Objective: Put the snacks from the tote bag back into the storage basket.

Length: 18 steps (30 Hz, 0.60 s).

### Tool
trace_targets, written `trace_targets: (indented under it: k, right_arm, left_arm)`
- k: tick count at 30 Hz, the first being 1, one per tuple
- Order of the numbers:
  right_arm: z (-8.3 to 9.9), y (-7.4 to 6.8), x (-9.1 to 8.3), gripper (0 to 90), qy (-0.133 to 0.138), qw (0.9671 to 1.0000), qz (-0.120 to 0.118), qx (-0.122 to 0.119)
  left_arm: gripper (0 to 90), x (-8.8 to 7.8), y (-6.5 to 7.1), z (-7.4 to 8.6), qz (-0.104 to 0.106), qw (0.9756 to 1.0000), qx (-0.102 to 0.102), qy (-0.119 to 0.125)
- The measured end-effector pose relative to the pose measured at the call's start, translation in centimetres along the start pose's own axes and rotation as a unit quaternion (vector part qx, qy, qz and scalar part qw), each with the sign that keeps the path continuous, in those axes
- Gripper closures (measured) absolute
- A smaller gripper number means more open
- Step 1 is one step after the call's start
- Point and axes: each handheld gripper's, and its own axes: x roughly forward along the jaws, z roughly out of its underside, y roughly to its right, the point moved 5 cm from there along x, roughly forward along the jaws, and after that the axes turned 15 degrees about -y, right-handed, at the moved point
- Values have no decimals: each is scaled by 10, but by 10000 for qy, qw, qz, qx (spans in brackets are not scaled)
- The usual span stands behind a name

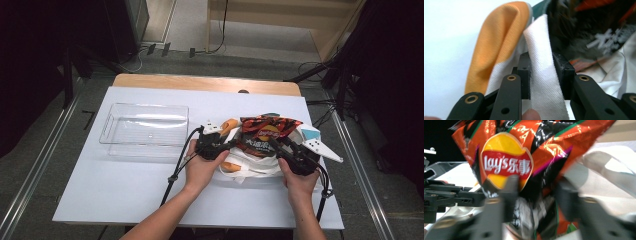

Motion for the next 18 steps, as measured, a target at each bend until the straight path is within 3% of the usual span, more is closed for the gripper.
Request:
trace_targets:
  k: [1,5,8,14,18]
  right_arm:
    - [0,-1,-1,731,-10,10000,68,-21]
    - [0,-2,-5,900,-37,9997,240,-19]
    - [-2,-5,-9,900,34,9995,302,-43]
    - [-22,-16,-32,900,485,9986,202,81]
    - [-34,-25,-47,900,743,9972,123,31]
  left_arm:
    - [710,1,1,0,1,10000,6,-8]
    - [710,5,6,3,7,9999,83,-60]
    - [714,6,6,4,-27,9999,86,-61]
    - [747,7,5,6,-126,9998,125,-90]
    - [690,-1,5,5,-45,10000,60,65]
